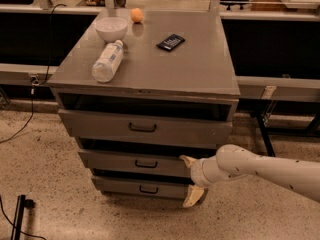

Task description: Open middle drawer

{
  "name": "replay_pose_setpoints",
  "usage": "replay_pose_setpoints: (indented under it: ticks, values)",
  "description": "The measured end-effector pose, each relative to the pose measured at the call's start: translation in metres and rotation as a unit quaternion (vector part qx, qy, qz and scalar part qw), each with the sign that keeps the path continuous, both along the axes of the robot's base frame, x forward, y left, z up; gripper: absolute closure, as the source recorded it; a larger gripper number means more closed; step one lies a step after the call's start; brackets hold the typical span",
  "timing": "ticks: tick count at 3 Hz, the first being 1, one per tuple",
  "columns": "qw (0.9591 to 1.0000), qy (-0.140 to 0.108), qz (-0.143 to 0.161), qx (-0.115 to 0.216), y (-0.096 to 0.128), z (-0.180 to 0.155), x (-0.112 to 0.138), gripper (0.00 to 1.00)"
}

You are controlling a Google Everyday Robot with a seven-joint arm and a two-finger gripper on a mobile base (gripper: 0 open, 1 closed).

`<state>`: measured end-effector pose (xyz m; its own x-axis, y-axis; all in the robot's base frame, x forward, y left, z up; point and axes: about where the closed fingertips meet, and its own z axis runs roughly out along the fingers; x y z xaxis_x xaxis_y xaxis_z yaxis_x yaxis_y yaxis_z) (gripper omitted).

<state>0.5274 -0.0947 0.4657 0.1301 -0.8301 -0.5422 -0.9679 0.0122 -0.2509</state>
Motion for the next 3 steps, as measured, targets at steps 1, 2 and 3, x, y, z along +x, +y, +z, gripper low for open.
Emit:
replay_pose_setpoints:
  ticks: [1, 2, 3]
  values:
    - [0.9999, 0.002, 0.011, 0.002, -0.001, -0.013, 0.018, 0.0]
    - [1.0, -0.001, 0.01, -0.001, -0.009, -0.019, 0.035, 0.0]
    - [0.9999, 0.002, -0.006, -0.011, -0.019, -0.03, 0.045, 0.25]
